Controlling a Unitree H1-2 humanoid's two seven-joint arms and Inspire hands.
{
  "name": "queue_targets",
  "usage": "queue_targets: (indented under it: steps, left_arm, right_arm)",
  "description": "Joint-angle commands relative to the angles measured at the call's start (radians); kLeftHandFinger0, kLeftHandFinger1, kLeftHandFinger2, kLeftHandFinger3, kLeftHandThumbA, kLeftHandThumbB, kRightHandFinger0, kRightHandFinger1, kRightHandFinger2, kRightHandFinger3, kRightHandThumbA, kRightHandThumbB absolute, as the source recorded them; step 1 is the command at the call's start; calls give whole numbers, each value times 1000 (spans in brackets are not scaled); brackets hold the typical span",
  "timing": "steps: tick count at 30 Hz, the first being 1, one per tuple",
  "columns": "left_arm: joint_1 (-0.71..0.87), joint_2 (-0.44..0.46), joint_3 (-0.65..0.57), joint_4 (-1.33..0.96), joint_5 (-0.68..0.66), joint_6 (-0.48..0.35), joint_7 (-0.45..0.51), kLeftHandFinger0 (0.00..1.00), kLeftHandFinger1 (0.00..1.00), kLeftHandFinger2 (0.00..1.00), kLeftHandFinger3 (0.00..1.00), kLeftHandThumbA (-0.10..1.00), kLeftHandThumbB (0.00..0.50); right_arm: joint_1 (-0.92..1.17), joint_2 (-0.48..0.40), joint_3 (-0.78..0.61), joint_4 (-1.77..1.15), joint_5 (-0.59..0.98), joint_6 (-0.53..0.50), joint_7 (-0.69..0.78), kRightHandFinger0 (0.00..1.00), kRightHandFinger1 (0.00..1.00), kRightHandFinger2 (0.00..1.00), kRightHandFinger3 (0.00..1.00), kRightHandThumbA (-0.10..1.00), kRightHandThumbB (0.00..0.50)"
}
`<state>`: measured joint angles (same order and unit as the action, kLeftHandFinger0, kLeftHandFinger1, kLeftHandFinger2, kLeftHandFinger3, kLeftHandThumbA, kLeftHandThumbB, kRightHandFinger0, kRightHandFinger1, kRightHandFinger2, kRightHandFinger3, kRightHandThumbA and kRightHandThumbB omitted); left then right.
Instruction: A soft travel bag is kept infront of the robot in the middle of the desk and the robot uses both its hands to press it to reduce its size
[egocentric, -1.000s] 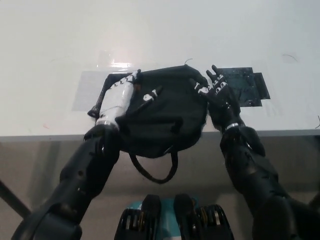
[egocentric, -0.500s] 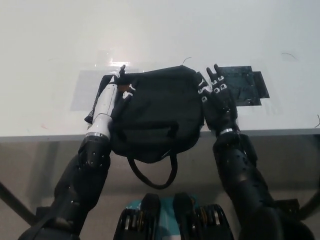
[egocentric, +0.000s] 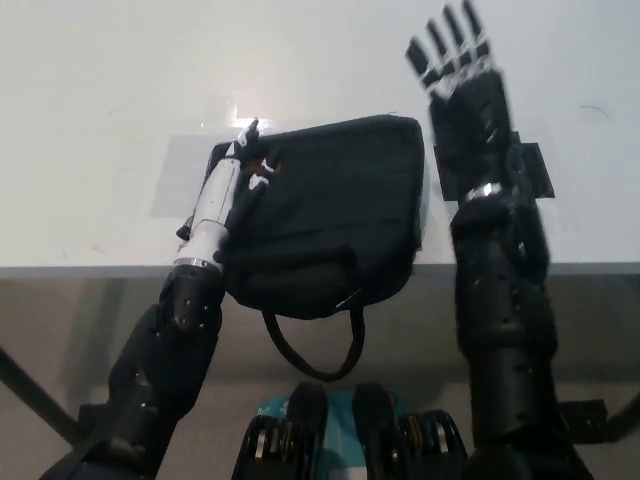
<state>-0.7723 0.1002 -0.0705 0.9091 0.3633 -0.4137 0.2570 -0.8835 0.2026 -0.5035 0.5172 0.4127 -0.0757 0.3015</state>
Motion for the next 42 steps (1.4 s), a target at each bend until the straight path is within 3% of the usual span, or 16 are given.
queue_targets:
  steps: [1,2,4,5,11,15,17,21,24,25,28,33,34,38,41,42]
  left_arm:
    - [-111,97,-5,-431,-68,248,-235,1000,1000,1000,1000,1000,214]
    - [-118,104,-3,-464,-69,262,-244,1000,1000,1000,1000,1000,215]
    - [-165,125,26,-649,-101,353,-269,1000,1000,1000,1000,1000,310]
    - [-187,139,36,-729,-115,406,-288,1000,1000,1000,1000,1000,324]
    - [-270,238,83,-994,-149,422,-315,1000,1000,1000,1000,1000,311]
    - [-299,279,123,-1159,-215,506,-332,1000,1000,1000,1000,1000,345]
    - [-315,308,144,-1234,-241,509,-323,1000,1000,1000,1000,1000,316]
    - [-293,336,176,-1419,-295,636,-322,1000,1000,1000,1000,1000,371]
    - [-222,370,199,-1533,-385,617,-303,1000,1000,1000,1000,1000,314]
    - [-186,380,206,-1575,-415,617,-297,1000,1000,1000,1000,1000,333]
    - [-58,410,223,-1703,-475,573,-272,1000,1000,1000,1000,1000,274]
    - [214,373,210,-1853,-514,485,-204,1000,1000,1000,1000,1000,275]
    - [336,369,201,-1859,-530,403,-191,1000,1000,1000,1000,1000,279]
    - [561,266,183,-1859,-414,257,-172,1000,1000,1000,1000,1000,217]
    - [733,246,123,-1846,-453,219,-194,1000,1000,1000,1000,1000,240]
    - [826,280,82,-1840,-544,221,-220,1000,1000,1000,1000,1000,234]
  right_arm:
    - [-58,-44,99,-332,3,168,-97,1000,1000,1000,1000,1000,365]
    - [-57,-48,104,-345,1,172,-102,1000,1000,1000,1000,1000,365]
    - [-50,-72,123,-409,-15,181,-96,1000,1000,1000,1000,1000,369]
    - [-46,-80,131,-436,-25,183,-97,1000,1000,1000,1000,1000,367]
    - [-6,-143,198,-629,-117,168,-59,1000,1000,1000,1000,1000,343]
    - [3,-180,225,-742,-162,183,-56,1000,1000,1000,1000,1000,368]
    - [9,-193,233,-812,-168,210,-63,1000,1000,1000,1000,1000,366]
    - [27,-219,246,-897,-158,217,-53,1000,1000,1000,1000,1000,354]
    - [62,-232,256,-996,-153,248,-50,1000,1000,1000,1000,1000,381]
    - [84,-236,260,-1040,-154,256,-45,1000,1000,1000,1000,1000,365]
    - [167,-246,270,-1176,-155,260,-28,1000,1000,1000,1000,1000,352]
    - [330,-233,292,-1367,-133,261,-15,1000,1000,1000,1000,1000,406]
    - [410,-228,306,-1427,-127,264,-3,1000,1000,1000,1000,1000,401]
    - [570,-218,335,-1466,-129,188,36,1000,1000,1000,1000,1000,344]
    - [728,-182,377,-1466,-156,111,60,1000,1000,1000,1000,1000,341]
    - [792,-169,394,-1449,-165,69,68,1000,1000,1000,1000,1000,340]
